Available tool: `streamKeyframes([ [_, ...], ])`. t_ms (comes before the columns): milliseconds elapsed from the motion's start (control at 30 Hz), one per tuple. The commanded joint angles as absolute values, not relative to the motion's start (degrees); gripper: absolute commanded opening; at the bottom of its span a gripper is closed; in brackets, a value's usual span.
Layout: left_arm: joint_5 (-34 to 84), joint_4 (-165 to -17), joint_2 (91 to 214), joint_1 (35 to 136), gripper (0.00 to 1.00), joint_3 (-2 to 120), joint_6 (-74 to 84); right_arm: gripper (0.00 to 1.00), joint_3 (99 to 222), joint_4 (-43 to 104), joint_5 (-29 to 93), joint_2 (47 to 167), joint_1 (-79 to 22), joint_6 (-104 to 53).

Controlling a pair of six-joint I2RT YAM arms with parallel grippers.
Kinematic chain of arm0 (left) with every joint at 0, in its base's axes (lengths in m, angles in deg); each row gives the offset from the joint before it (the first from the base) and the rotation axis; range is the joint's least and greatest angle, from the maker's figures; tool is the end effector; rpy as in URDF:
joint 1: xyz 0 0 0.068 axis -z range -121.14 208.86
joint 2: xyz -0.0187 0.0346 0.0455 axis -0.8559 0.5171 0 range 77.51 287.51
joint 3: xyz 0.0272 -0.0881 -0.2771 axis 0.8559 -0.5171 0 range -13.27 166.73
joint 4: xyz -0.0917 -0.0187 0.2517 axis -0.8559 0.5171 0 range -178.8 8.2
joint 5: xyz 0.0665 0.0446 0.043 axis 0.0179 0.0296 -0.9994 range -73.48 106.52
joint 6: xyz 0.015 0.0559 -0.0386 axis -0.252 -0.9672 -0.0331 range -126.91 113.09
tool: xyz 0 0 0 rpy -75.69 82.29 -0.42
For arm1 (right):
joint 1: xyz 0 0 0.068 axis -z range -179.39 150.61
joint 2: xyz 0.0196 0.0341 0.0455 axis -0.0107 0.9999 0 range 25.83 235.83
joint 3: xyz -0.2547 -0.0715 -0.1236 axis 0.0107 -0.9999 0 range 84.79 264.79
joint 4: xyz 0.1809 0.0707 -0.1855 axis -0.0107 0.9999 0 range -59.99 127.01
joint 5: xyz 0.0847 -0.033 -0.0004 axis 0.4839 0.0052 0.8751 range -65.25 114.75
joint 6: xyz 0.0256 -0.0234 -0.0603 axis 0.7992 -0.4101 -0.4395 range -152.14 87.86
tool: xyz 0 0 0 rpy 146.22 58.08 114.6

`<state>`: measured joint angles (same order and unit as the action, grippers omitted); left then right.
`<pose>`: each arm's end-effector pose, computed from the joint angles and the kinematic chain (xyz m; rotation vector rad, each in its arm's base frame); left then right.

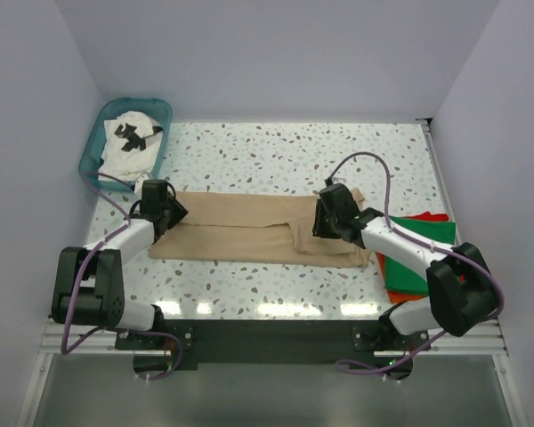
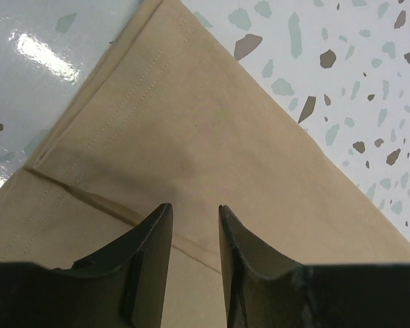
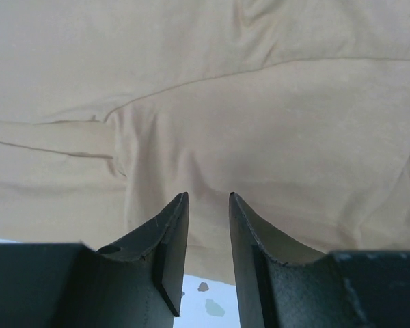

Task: Fold and stack the t-shirts
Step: Fold the tshirt

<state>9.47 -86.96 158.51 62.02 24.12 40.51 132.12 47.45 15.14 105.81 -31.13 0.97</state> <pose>0.2910 -0.0091 0.1703 -0.9497 2.1762 -0.2831 0.2592 0.1492 0.2076 0.1039 2.4495 0.3035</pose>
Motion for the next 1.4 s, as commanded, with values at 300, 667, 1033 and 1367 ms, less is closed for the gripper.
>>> streamKeyframes([
  [300, 10.3, -90.8, 157.1, 62.5, 0.38, 23.1, 41.3, 0.33, 125.5, 44.7, 19.5, 106.2, -37.9, 5.5],
  [667, 10.4, -89.9, 156.2, 62.5, 0.38, 23.2, 40.9, 0.35, 130.7, 50.1, 14.2, 103.5, -38.5, 3.5],
  [1033, 7.5, -90.7, 155.3, 67.8, 0.36, 19.6, 41.1, 0.38, 130.8, 51.2, 8.7, 105.5, -34.6, 7.5],
  [1367, 1.4, -89.1, 157.9, 75.8, 0.26, 17.3, 42.7, 0.38, 136.0, 46.3, 15.3, 118.8, -24.2, 6.4],
])
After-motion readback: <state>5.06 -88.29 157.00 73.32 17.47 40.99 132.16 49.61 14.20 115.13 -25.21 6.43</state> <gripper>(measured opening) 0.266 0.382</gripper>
